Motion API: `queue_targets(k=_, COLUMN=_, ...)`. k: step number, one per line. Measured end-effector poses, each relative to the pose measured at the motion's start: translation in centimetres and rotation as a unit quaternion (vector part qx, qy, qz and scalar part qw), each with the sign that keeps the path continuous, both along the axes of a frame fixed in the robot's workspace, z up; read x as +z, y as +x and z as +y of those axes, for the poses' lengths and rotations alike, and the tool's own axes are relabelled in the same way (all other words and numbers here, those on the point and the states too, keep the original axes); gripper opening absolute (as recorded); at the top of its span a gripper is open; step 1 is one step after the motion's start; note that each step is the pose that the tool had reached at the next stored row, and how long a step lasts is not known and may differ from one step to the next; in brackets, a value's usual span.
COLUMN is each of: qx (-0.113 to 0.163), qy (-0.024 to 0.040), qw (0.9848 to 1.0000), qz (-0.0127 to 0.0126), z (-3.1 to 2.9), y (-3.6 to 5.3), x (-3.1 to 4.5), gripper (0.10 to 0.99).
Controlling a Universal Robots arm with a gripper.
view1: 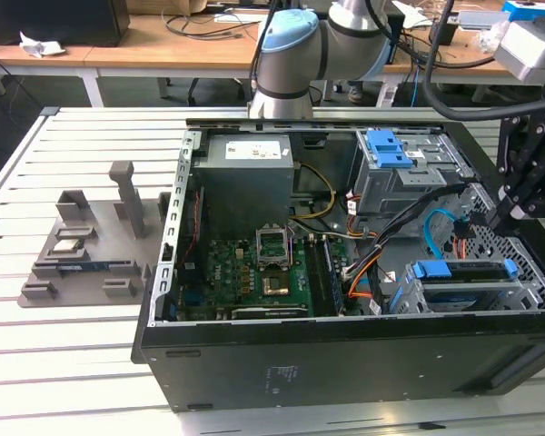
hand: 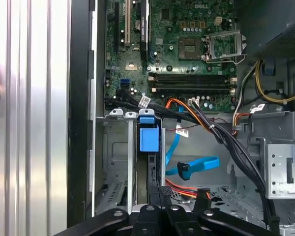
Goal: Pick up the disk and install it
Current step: 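Insert the first disk wire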
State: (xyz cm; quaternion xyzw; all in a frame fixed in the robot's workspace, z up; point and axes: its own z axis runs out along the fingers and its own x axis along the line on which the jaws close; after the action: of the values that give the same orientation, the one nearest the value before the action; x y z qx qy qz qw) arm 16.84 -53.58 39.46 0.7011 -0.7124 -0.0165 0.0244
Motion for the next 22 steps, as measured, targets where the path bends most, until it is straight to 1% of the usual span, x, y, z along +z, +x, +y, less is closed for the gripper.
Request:
queue_targets(k=1, qx=0.0, qy=-0.0001, qw=1.0, qz=0.0, z=0.12, y=0.62, x=0.01, gripper=0.106)
queue_targets(k=2, qx=0.0, qy=-0.0002, qw=1.0, qz=0.0, z=0.25, y=1.03, x=0.0, gripper=0.106)
queue_targets(k=3, qx=0.0, qy=-0.0002, qw=1.0, qz=0.0, z=0.63, y=1.95, x=-0.01, gripper=0.106)
queue_targets(k=6, qx=0.0, qy=-0.0001, qw=1.0, qz=0.0001, z=1.04, y=2.84, x=-0.04, gripper=0.106)
queue_targets(k=8, qx=0.0, qy=-0.0002, qw=1.0, qz=0.0002, z=1.19, y=3.21, x=-0.06, gripper=0.106)
queue_targets(k=10, qx=0.0, qy=-0.0003, qw=1.0, qz=0.0005, z=1.48, y=3.65, x=-0.27, gripper=0.106)
queue_targets(k=14, qx=0.0, qy=-0.0005, qw=1.0, qz=0.0008, z=1.73, y=3.86, x=-1.24, gripper=0.106)
queue_targets(k=15, qx=0.0, qy=-0.0006, qw=1.0, qz=0.0008, z=1.93, y=3.9, x=-1.37, gripper=0.106)
queue_targets(k=16, qx=0.0, qy=-0.002, qw=1.0, qz=0.0008, z=2.35, y=3.64, x=-1.42, gripper=0.106)
queue_targets(k=19, qx=0.0, qy=-0.002, qw=1.0, qz=0.0008, z=2.5, y=2.61, x=-1.55, gripper=0.106)
queue_targets(k=22, qx=0.0, qy=-0.0024, qw=1.0, qz=0.0008, z=3.02, y=2.5, x=-1.96, gripper=0.106)
